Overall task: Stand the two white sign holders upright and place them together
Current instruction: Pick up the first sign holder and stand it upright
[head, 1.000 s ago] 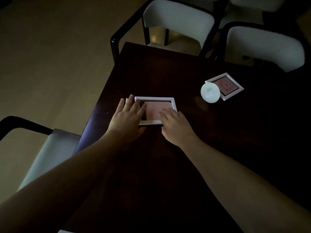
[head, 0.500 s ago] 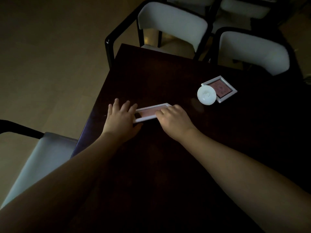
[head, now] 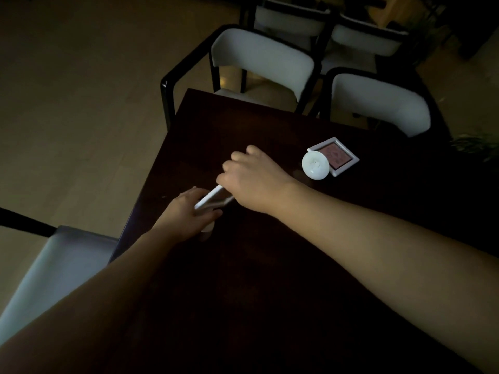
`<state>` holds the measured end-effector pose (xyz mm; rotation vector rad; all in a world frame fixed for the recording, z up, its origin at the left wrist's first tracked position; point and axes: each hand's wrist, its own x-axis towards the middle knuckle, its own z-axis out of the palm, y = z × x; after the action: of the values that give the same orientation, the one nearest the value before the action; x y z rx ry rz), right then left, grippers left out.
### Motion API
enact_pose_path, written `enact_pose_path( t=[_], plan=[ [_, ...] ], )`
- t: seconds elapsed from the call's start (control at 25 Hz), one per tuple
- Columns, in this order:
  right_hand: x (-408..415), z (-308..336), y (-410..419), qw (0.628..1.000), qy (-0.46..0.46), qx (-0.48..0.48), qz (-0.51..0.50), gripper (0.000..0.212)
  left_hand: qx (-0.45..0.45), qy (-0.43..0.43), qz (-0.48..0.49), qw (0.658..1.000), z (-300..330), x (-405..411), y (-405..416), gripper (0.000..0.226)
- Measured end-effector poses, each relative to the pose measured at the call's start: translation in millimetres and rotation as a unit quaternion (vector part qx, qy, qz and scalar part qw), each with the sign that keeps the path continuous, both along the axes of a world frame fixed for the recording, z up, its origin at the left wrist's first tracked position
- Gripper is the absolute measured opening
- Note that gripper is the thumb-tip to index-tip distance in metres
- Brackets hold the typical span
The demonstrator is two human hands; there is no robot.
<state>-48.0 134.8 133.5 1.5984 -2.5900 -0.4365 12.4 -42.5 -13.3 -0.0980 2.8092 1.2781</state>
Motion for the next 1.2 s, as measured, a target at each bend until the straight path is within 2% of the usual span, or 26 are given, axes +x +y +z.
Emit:
enact_pose_path(
  t=[0.16,0.28,0.44,0.64,0.72,0.84,0.92,1.0,1.08,1.2],
  plan=[
    [8.0,13.3,-33.5,0.998,0.017,0.065,0.003,0.021,-0.021,0.124,0.011,0.992,13.2,17.7,-4.5,0.044],
    [11.8,11.7,-53.7,0.999,0.009,0.046,0.014,0.023,-0.04,0.183,0.073,0.98,21.8,28.7,-5.7,0.026],
    [12.5,3.7,-56.1,0.995,-0.038,-0.088,0.012,0.039,0.004,0.169,0.118,0.979,20.0,34.6,-15.7,0.015],
    [24.5,-19.8,-29.2,0.97,-0.065,-0.214,-0.097,0.069,0.012,0.166,0.137,0.977,16.2,32.6,-22.6,0.019],
    [26.6,-29.7,-17.3,0.948,-0.077,-0.273,-0.142,0.067,0.023,0.153,0.143,0.978,14.5,31.1,-23.0,0.016],
    [20.9,-41.5,-4.5,0.904,-0.117,-0.359,-0.202,0.046,0.028,0.119,0.161,0.979,11.0,29.4,-24.0,0.011],
    [16.1,-46.4,0.3,0.877,-0.151,-0.403,-0.215,0.034,0.026,0.109,0.17,0.979,8.6,29.1,-24.5,0.01],
    [15.4,-51.3,3.0,0.868,-0.162,-0.423,-0.205,0.031,0.022,0.103,0.176,0.979,4.9,29.7,-23.6,0.011],
    [17.5,-55.2,2.8,0.865,-0.166,-0.434,-0.192,0.034,-0.012,0.101,0.178,0.979,1.1,33.2,-21.9,0.02],
    [21.5,-59.2,1.0,0.864,-0.176,-0.439,-0.171,0.043,-0.107,0.091,0.153,0.978,-10.6,45.7,-19.2,0.05]
  ],
)
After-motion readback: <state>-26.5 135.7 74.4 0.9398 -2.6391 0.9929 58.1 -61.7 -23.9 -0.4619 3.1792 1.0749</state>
